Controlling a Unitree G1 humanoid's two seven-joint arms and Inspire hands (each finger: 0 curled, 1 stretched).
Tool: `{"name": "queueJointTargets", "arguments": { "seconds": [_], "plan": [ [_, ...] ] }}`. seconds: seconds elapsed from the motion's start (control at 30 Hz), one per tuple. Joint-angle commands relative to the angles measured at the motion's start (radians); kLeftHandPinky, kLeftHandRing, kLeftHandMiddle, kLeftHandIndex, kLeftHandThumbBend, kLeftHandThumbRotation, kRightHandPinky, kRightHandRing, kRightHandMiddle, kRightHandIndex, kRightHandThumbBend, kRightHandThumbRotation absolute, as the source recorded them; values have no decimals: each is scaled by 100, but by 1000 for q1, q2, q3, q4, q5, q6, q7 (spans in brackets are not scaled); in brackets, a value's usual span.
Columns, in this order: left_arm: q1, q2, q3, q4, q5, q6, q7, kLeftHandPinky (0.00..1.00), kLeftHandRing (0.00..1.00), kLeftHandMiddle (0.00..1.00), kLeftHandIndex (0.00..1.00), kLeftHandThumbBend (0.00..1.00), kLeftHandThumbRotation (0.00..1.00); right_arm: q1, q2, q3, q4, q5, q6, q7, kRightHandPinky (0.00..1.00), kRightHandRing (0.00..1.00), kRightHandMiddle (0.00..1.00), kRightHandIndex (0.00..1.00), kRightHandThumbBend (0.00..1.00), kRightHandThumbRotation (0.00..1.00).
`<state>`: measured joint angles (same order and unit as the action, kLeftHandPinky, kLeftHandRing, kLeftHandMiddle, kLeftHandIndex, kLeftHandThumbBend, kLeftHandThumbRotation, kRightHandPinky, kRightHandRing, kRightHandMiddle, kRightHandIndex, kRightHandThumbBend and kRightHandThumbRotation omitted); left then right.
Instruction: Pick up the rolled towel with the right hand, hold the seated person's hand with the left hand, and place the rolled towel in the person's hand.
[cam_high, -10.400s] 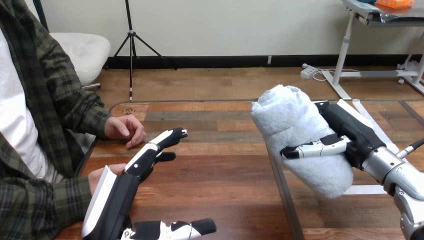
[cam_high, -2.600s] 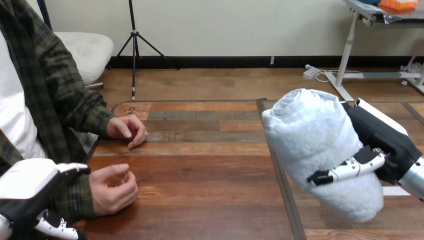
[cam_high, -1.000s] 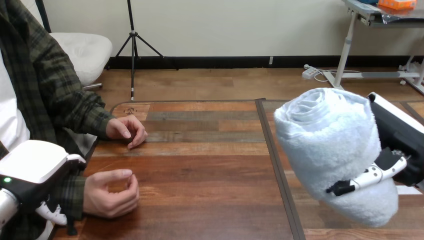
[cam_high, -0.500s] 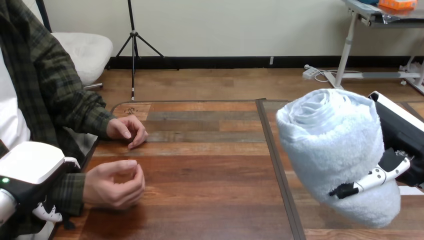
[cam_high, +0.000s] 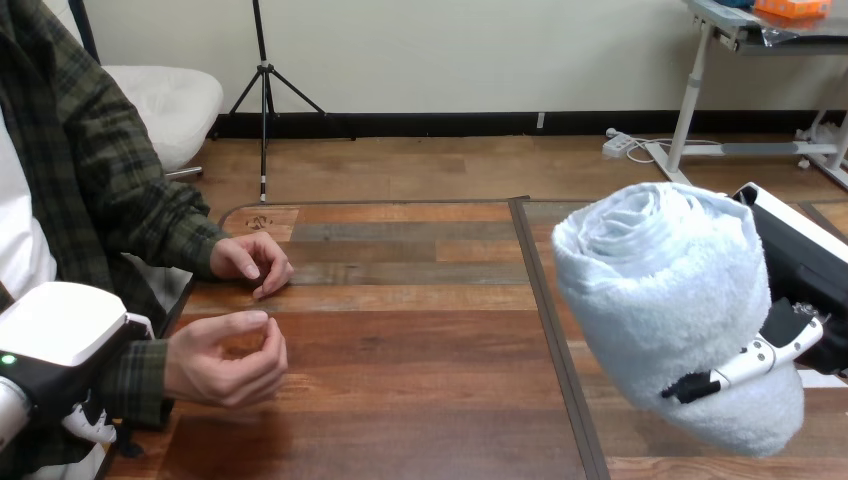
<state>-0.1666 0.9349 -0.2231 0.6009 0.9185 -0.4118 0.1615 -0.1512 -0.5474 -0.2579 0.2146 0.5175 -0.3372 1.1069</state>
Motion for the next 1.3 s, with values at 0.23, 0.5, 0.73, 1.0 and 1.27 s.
{"name": "queueJointTargets", "arguments": {
  "seconds": [0.23, 0.5, 0.73, 1.0, 1.27],
  "plan": [
    [-2, 20, -12, 47, -44, -2, -8, 44, 50, 55, 59, 98, 0, -49, -10, -45, -39, 39, -32, 7, 19, 28, 38, 42, 79, 7],
    [7, 15, -9, 60, -70, -24, 27, 43, 48, 53, 57, 96, 0, -50, -7, -46, -43, 44, -25, 9, 20, 28, 38, 43, 79, 8],
    [8, 6, -2, 76, -97, -43, 37, 42, 47, 52, 56, 93, 0, -52, -7, -43, -45, 41, -26, 8, 20, 29, 39, 43, 79, 9],
    [20, -1, 10, 58, -130, -54, 69, 41, 45, 50, 53, 90, 0, -52, -6, -40, -50, 40, -25, 6, 20, 28, 39, 43, 80, 7],
    [24, -10, 16, 69, -165, -74, 110, 37, 42, 47, 50, 84, 0, -55, 0, -37, -48, 48, -15, 6, 20, 28, 39, 44, 79, 7]
  ]
}}
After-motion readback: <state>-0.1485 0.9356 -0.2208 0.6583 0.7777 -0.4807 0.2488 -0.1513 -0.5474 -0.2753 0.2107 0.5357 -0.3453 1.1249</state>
